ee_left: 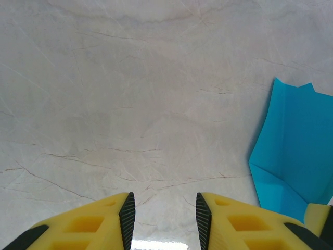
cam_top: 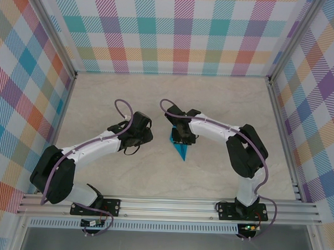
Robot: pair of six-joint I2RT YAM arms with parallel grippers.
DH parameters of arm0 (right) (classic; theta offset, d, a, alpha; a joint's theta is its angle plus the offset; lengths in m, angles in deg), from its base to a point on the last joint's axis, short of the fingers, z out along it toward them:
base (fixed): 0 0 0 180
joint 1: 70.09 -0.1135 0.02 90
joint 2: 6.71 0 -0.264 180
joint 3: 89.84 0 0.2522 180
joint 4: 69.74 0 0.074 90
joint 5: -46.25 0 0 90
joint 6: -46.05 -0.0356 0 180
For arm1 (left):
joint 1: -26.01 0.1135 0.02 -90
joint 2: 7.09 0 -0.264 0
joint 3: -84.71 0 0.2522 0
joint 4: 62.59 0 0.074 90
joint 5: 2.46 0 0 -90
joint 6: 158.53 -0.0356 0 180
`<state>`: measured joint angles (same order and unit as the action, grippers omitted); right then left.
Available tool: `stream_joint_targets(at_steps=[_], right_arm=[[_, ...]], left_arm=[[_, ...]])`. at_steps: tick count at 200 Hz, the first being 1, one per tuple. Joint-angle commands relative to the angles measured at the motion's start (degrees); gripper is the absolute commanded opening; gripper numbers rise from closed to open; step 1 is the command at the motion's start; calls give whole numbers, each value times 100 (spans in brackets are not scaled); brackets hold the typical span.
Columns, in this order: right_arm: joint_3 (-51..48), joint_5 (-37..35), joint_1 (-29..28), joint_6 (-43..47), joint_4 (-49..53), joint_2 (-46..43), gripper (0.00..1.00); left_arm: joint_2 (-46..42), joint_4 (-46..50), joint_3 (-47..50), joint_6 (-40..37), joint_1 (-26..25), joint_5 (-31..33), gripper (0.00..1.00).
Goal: Fold a paper plane with a square sheet of paper (pick it up from the middle)
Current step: Move a paper plane to the center of the table, then reset both arms
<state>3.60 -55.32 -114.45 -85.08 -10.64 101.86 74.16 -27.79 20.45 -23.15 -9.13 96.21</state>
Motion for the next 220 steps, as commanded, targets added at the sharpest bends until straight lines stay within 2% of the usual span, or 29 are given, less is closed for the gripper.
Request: stream_joint_targets(at_steps=[1, 36, 90, 108, 131, 146, 151, 172, 202, 220], right_arm=[[89, -57, -38, 104, 114, -372, 32], [-330, -284, -42, 197, -233, -1207, 37], [-1600, -1896, -40, 516, -724, -3073, 51], [-2030, -2525, -21, 656, -861, -3665, 59], [-2429, -3248, 143, 792, -965, -4222, 77], [-2626, -3324, 464, 852, -1024, -4393, 81], [-2668, -3346, 568, 838, -996, -4425, 81], [-3025, -3477, 1051, 972, -1235, -4576, 83], [-3971, -3466, 1549, 2016, -2688, -4980, 87], [-4435, -3443, 1848, 2277, -3332, -5085, 100]], left_arm=[[-150, 189, -157, -125, 68, 109, 39], [-220, 165, -141, -214, 68, 205, 40], [-772, -61, 144, -551, 69, 584, 49], [-983, -90, 250, -696, 77, 892, 59], [-1259, -103, 360, -903, 86, 1260, 83], [-1438, -52, 416, -994, 92, 1567, 93], [-1493, -21, 423, -1025, 94, 1674, 99], [-1717, 196, 455, -1147, 102, 2224, 100], [-2081, 295, 666, -1344, 137, 2969, 100], [-2247, 179, 855, -1652, 261, 3118, 100]])
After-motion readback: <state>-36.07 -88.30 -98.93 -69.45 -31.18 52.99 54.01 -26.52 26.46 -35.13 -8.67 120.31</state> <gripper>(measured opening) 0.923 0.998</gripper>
